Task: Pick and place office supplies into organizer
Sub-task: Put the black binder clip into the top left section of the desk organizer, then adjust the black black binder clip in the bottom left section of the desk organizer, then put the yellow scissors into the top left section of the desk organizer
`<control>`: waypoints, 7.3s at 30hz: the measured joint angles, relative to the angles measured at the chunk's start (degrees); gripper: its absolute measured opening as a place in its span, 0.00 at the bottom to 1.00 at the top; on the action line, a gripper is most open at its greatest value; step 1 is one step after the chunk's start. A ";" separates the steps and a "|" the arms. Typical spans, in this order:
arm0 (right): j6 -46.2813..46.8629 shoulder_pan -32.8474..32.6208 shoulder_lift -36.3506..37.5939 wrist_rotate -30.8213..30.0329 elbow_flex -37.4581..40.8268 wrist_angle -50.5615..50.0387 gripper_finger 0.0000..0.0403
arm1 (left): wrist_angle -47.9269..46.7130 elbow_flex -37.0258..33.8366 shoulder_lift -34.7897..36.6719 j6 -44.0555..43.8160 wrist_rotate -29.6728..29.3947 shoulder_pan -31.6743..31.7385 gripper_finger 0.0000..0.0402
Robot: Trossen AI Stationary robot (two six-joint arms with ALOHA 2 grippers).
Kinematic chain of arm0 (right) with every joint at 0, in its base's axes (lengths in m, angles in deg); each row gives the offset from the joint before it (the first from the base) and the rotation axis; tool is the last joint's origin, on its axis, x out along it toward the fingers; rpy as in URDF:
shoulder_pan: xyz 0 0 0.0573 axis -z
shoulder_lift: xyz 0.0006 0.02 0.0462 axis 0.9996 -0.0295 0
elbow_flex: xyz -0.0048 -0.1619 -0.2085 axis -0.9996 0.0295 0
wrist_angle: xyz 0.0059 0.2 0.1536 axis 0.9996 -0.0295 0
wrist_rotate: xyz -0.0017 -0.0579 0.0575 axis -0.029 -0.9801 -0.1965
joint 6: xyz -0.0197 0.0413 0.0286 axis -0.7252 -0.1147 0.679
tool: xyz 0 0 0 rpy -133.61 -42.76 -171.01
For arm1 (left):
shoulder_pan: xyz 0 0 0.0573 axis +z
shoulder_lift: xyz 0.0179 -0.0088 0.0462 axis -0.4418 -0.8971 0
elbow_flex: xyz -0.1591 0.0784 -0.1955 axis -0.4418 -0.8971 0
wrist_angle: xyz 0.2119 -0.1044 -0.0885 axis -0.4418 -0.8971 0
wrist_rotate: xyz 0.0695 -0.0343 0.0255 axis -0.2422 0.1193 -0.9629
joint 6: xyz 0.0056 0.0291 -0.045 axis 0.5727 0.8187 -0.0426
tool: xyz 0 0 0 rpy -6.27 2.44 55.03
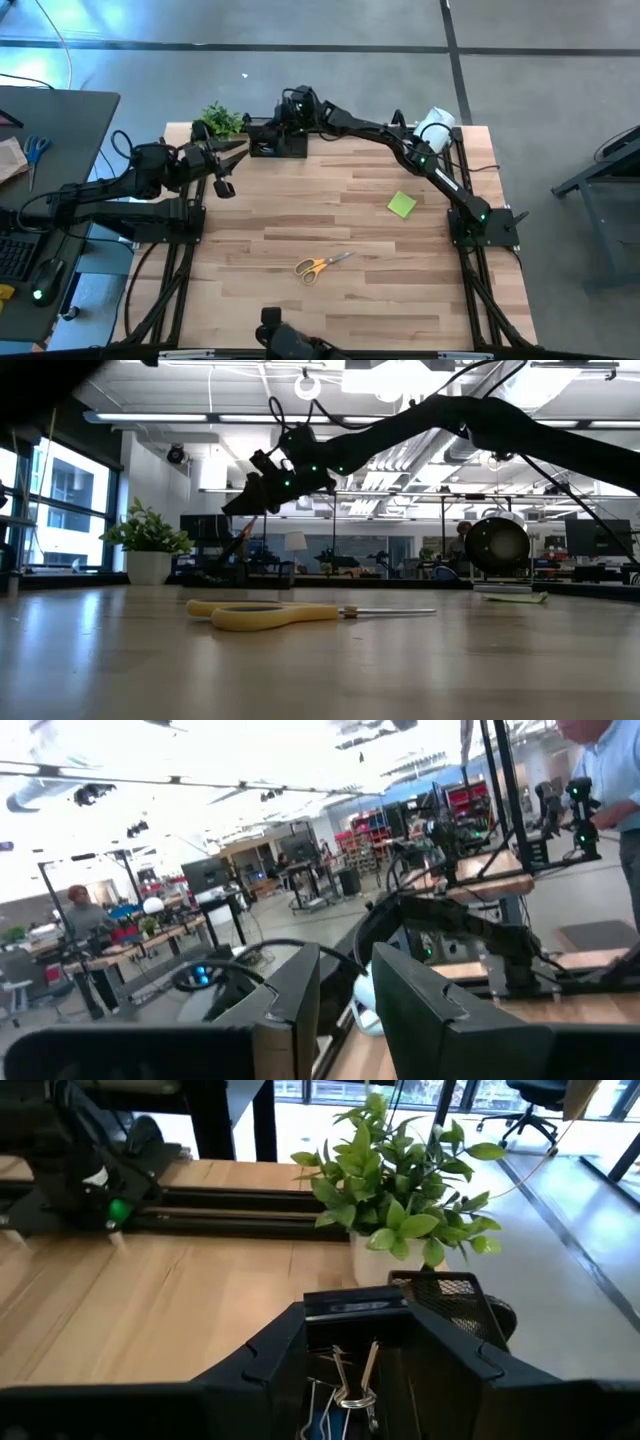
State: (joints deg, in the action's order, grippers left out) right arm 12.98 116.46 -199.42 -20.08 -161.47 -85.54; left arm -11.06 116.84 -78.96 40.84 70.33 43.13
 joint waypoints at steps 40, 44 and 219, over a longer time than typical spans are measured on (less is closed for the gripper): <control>-13.49 -5.47 10.36 -4.60 0.07 -50.29 0.36 | 2.72 0.00 -0.36 2.07 0.32 -0.04 0.21; -16.53 -8.73 10.36 -6.38 0.07 -46.52 0.31 | 2.79 0.00 -1.13 2.07 0.35 -0.02 0.21; 3.26 -41.10 29.06 -28.33 55.12 3.91 0.02 | -24.24 14.99 -24.11 -16.53 1.00 -11.98 0.21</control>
State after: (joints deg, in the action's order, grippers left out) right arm 16.24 75.36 -170.36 -48.41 -106.35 -81.63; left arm -35.29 131.83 -103.07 24.31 71.33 31.14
